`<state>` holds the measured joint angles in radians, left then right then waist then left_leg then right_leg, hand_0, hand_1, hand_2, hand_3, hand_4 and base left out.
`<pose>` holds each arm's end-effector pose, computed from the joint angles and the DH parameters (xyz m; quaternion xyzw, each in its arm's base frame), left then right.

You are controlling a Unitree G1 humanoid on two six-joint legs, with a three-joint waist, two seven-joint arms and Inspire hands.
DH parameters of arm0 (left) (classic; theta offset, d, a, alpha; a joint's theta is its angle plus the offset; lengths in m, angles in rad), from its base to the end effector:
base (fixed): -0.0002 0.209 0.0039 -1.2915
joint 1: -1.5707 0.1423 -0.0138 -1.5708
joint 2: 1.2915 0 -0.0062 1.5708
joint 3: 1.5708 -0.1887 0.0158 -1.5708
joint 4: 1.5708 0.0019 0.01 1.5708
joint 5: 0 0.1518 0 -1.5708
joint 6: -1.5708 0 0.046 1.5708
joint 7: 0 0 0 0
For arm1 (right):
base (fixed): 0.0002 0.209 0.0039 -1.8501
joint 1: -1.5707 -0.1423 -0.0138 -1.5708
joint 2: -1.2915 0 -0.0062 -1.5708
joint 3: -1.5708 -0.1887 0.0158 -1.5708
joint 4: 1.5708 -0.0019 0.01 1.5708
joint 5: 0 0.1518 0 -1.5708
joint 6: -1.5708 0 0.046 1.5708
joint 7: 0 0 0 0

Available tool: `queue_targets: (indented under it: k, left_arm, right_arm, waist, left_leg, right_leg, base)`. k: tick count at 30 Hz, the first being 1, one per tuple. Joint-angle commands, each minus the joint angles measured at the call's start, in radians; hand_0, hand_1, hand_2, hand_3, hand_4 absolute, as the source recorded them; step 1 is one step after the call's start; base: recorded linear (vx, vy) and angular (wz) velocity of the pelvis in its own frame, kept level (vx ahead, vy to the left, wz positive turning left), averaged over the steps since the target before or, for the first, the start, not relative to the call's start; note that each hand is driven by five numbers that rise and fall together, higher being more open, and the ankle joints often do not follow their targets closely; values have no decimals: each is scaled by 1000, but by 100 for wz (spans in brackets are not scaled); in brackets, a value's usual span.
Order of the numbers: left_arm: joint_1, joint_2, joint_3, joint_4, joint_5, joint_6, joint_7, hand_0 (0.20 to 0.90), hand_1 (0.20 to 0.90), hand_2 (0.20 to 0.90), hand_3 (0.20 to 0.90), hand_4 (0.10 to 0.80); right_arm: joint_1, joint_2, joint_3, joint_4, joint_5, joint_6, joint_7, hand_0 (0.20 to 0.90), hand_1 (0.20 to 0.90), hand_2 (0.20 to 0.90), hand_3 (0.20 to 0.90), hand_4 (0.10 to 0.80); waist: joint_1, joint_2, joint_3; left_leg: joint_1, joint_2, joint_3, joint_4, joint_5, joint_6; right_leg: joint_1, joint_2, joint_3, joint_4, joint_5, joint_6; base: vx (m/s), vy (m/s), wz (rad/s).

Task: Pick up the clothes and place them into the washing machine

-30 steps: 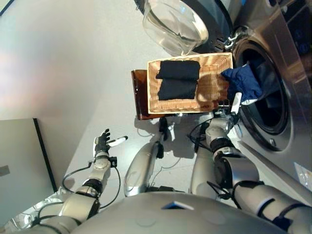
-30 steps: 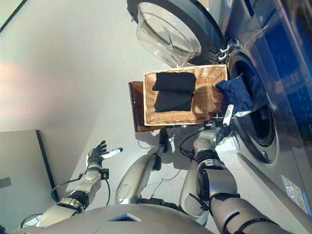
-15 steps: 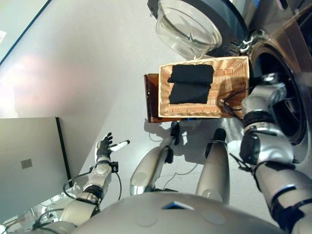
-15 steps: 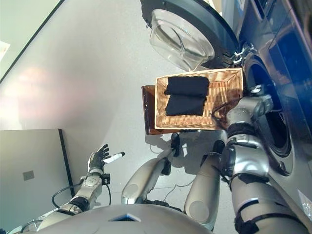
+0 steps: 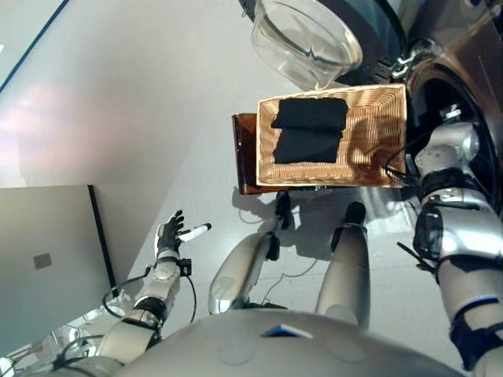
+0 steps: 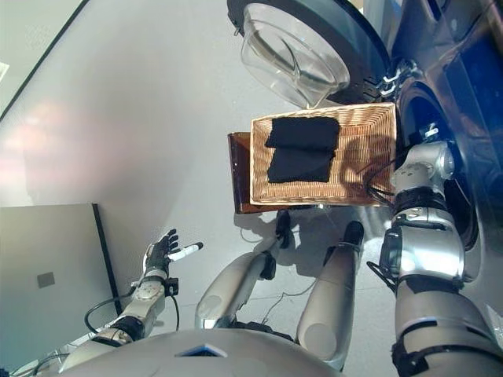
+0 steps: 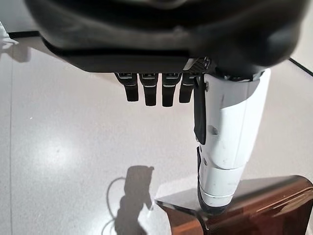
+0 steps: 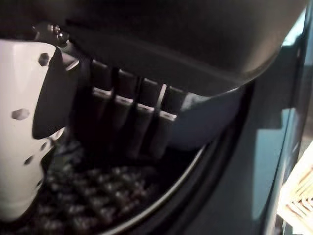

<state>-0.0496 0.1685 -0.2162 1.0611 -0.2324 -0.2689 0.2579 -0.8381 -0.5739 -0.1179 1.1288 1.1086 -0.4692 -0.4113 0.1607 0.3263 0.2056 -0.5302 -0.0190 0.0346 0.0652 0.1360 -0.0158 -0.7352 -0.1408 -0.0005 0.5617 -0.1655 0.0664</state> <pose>0.1336 0.1858 -0.1155 0.0780 0.3626 0.1190 0.9210 0.3277 -0.3184 0.1296 0.3424 -0.1396 -0.4583 0.8082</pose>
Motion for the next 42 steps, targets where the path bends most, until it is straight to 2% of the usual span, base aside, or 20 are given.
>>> queue_targets:
  k: [1, 2, 6, 8, 13, 14, 16, 24, 33, 36, 39, 42]
  left_arm:
    - [-38, 77, 14, 74, -38, -18, 20, 900, 900, 900, 900, 800]
    - [-38, 77, 14, 74, -38, -18, 20, 900, 900, 900, 900, 800]
    - [-47, 64, 19, 81, -45, -12, 19, 900, 900, 900, 900, 800]
    - [-43, 65, 19, 77, -47, -11, 19, 900, 900, 900, 900, 800]
    - [-43, 57, 34, 90, -39, -2, 22, 900, 900, 900, 900, 800]
    - [-42, 58, 35, 90, -39, -2, 22, 900, 900, 900, 900, 800]
    - [-44, 54, 38, 94, -36, 2, 20, 900, 900, 900, 900, 800]
    - [-48, 50, 43, 89, -37, 10, 19, 900, 900, 900, 900, 800]
    - [-44, 58, 51, 88, -28, 16, 25, 900, 900, 900, 900, 800]
    - [-40, 69, 57, 88, -21, 17, 28, 900, 900, 900, 900, 800]
    - [-40, 85, 64, 88, 0, 18, 35, 900, 900, 900, 900, 800]
    - [-41, 106, 76, 83, 25, 25, 30, 900, 900, 900, 900, 800]
  right_arm:
    - [-205, -59, 56, -37, -13, -60, 74, 900, 900, 900, 900, 800]
    - [-204, -59, 56, -37, -13, -60, 74, 900, 900, 900, 900, 800]
    - [-106, 84, 39, -46, 27, -48, 115, 900, 900, 900, 900, 800]
    - [-82, 114, 32, -66, 37, -54, 120, 900, 900, 900, 900, 800]
    - [64, 277, 59, -126, 48, -52, 165, 900, 900, 900, 900, 800]
    - [66, 278, 59, -128, 48, -52, 165, 900, 900, 900, 900, 800]
    - [122, 344, 84, -132, 62, -36, 191, 900, 900, 900, 900, 800]
    - [281, 485, 190, -197, 110, -6, 261, 900, 900, 900, 900, 800]
    - [362, 541, 260, -236, 114, 8, 280, 900, 900, 900, 900, 800]
    - [372, 520, 296, -239, 38, 22, 261, 900, 900, 900, 900, 800]
    - [363, 461, 365, -270, -174, 62, 189, 900, 900, 900, 900, 800]
    - [348, 356, 481, -321, -523, 157, 128, 900, 900, 900, 900, 800]
  waist:
    - [18, -48, -72]
    - [18, -48, -72]
    - [14, -65, -62]
    - [10, -68, -59]
    - [1, -94, -43]
    - [0, -95, -44]
    - [-4, -111, -37]
    - [-17, -160, -15]
    - [-18, -194, -3]
    - [-19, -205, -2]
    - [-21, -223, -2]
    - [-32, -246, 2]
  left_leg:
    - [6, -50, 12, 91, -126, -34]
    - [6, -50, 12, 91, -126, -34]
    - [10, -47, 10, 95, -127, -32]
    - [12, -46, 8, 96, -127, -31]
    - [14, -42, 2, 107, -129, -28]
    - [14, -42, 2, 107, -129, -28]
    - [16, -39, 1, 113, -131, -26]
    - [37, -35, -7, 125, -135, -26]
    - [47, -31, -15, 140, -135, -26]
    - [48, -31, -20, 145, -135, -27]
    - [53, -28, -22, 142, -132, -28]
    - [61, -24, -23, 136, -128, -29]
  right_leg:
    - [115, 33, 24, -257, 116, -7]
    - [115, 33, 24, -257, 116, -7]
    - [125, 36, 18, -262, 118, -10]
    - [128, 37, 17, -262, 118, -10]
    - [139, 40, 10, -260, 122, -14]
    - [139, 40, 10, -260, 121, -14]
    - [147, 41, 7, -263, 125, -15]
    - [183, 45, -4, -273, 133, -18]
    - [210, 47, -19, -275, 135, -21]
    - [216, 49, -24, -276, 137, -22]
    - [220, 51, -26, -282, 143, -21]
    - [228, 54, -29, -287, 152, -18]
  base:
    - [0, 0, 0]
    - [0, 0, 0]
    - [-3, -6, 1]
    - [0, 0, 0]
    - [0, 0, 0]
    - [0, 0, 0]
    - [0, 0, 0]
    - [-6, -18, 0]
    - [-9, -12, 6]
    - [0, 0, 0]
    - [-10, -33, 6]
    - [3, -35, -2]
